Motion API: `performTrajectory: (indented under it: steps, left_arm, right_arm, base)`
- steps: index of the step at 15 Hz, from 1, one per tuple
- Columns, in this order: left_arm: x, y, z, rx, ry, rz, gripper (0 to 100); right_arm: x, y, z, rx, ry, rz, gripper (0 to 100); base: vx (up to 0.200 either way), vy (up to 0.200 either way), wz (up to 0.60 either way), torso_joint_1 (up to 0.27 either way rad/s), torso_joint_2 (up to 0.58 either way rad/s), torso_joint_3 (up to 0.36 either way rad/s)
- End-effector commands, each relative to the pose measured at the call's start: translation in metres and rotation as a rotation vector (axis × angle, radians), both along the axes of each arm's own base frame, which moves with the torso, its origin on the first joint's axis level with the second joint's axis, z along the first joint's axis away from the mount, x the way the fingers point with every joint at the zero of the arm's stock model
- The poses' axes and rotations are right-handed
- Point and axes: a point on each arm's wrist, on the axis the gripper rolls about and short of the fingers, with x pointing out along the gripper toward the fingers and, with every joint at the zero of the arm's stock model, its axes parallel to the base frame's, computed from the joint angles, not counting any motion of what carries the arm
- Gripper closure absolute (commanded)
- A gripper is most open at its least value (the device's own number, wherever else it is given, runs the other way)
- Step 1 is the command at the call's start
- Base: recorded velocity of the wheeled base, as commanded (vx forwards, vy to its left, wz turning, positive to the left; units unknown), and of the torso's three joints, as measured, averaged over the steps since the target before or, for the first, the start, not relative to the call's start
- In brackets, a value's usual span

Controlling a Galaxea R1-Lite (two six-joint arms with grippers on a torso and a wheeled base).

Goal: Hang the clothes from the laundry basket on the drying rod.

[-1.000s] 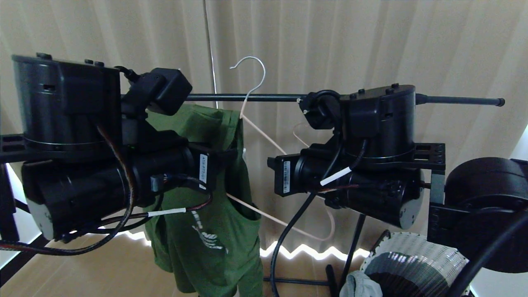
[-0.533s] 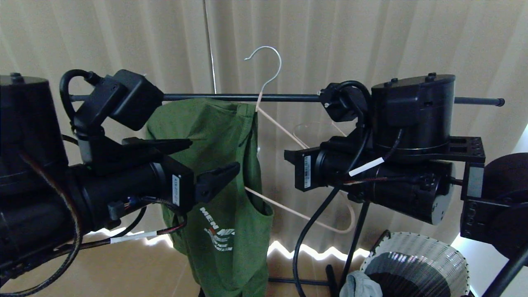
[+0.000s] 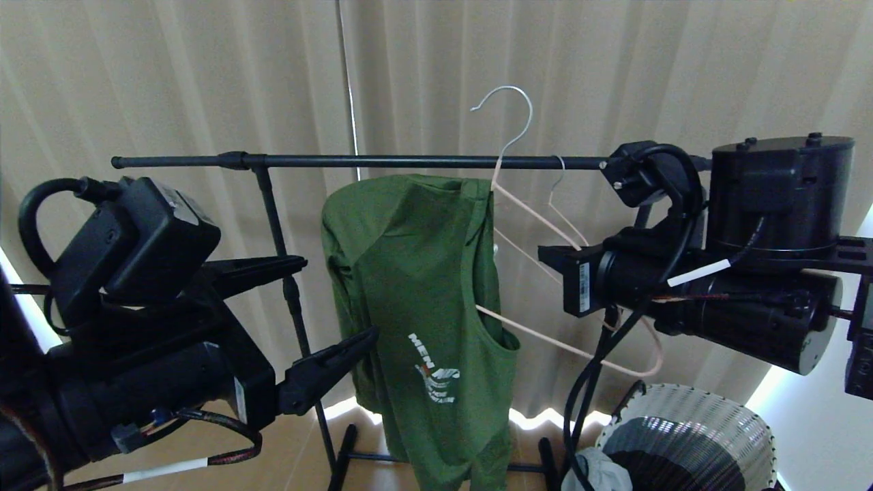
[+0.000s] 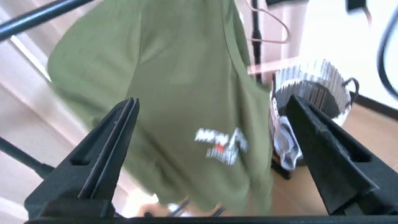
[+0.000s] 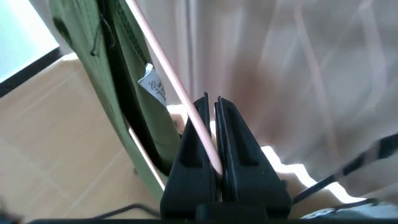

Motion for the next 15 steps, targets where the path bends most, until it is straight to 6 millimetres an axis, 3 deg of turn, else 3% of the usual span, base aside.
performTrajectory:
  steps: [1, 5, 11, 15]
  left_arm:
    - [-0.001, 0.002, 0.003, -0.002, -0.016, 0.003, 0]
    - [0.019, 0.005, 0.013, 0.116, -0.135, 0.043, 0]
    - [0.052, -0.015, 0.009, 0.323, -0.251, -0.043, 0]
    - [0.069, -0.025, 0.008, 0.345, -0.25, -0.045, 0]
  right_arm:
    - [-0.004, -0.019, -0.001, -0.043, -0.04, -0.025, 100]
    - [-0.008, -0.028, -0.014, -0.14, -0.083, 0.023, 100]
    - [-0.008, -0.024, -0.017, -0.158, -0.14, 0.147, 100]
    - [-0.007, -0.014, -0.027, -0.174, -0.145, 0.183, 100]
  base:
    - [0.0, 0.0, 0.0, 0.0, 0.0, 0.0]
    - [0.0, 0.0, 0.0, 0.0, 0.0, 0.0]
    - [0.0, 0.0, 0.0, 0.0, 0.0, 0.0]
    - [0.0, 0.0, 0.0, 0.0, 0.0, 0.0]
